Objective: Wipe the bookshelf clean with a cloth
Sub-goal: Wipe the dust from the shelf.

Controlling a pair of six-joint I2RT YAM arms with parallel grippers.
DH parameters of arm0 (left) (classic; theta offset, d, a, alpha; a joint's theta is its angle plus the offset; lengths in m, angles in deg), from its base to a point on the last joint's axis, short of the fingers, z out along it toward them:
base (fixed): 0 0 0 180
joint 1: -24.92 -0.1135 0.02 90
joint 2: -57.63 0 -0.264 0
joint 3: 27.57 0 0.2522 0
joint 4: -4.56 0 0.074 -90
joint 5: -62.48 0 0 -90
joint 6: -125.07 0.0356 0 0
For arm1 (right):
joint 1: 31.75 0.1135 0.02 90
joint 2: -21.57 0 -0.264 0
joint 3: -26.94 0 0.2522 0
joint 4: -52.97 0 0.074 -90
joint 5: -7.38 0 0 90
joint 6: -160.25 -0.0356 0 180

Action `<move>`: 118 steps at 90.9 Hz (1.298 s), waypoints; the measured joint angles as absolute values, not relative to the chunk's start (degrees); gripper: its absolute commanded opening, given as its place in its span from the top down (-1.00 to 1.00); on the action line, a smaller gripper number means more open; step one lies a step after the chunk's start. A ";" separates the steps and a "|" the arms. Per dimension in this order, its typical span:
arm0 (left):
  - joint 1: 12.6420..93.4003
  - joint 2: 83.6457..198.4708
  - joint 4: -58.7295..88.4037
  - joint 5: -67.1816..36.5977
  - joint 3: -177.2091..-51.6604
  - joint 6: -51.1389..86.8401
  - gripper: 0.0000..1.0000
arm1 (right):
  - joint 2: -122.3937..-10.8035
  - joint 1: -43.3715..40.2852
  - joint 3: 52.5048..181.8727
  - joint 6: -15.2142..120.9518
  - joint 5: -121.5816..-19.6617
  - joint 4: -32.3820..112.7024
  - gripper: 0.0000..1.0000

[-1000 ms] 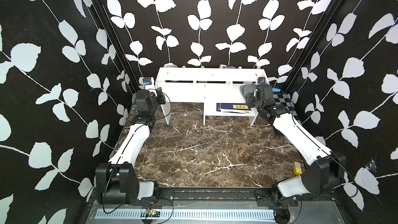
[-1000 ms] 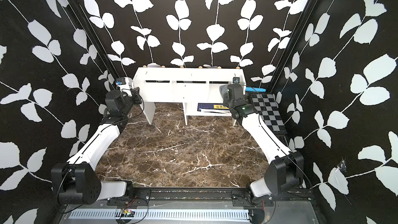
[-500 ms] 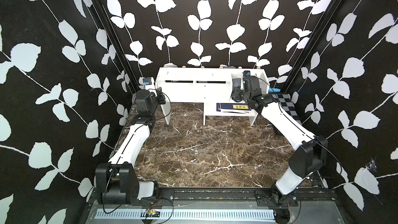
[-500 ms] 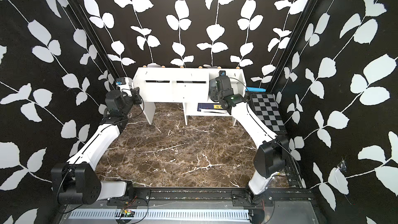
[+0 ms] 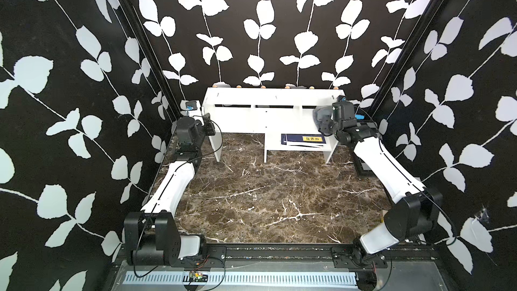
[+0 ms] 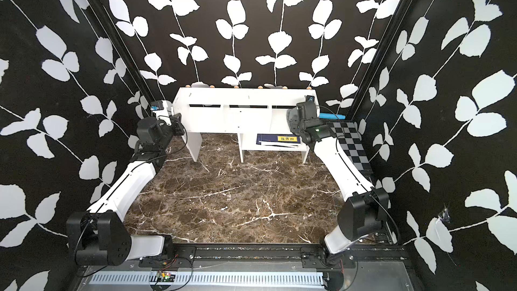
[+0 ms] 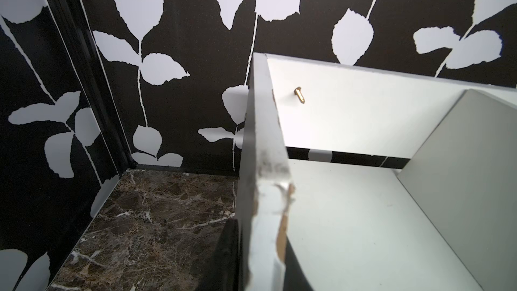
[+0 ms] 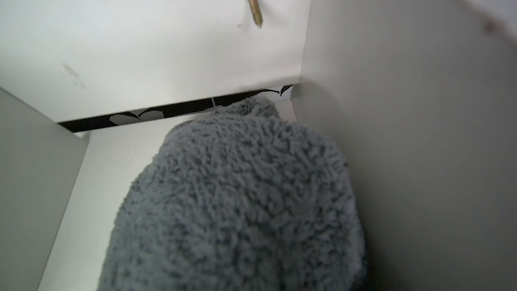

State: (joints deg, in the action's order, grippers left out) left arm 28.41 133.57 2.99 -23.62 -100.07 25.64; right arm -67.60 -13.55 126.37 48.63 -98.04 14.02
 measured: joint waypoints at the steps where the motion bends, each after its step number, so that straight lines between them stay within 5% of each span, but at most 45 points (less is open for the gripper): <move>1: 28.41 133.57 2.99 -23.62 -100.07 25.64 1.00 | -67.49 -13.42 126.06 48.63 -98.02 14.24 1.00; 30: 28.43 133.57 2.96 -23.64 -100.05 25.66 1.00 | -67.01 -8.35 125.60 49.96 -97.73 14.70 1.00; 62: 28.47 133.57 2.96 -23.66 -100.05 25.90 1.00 | -76.65 -7.78 138.89 51.75 -96.16 11.02 1.00; 118: 28.47 133.57 2.96 -23.69 -100.05 26.40 1.00 | -74.07 -9.24 137.89 55.05 -116.77 14.37 1.00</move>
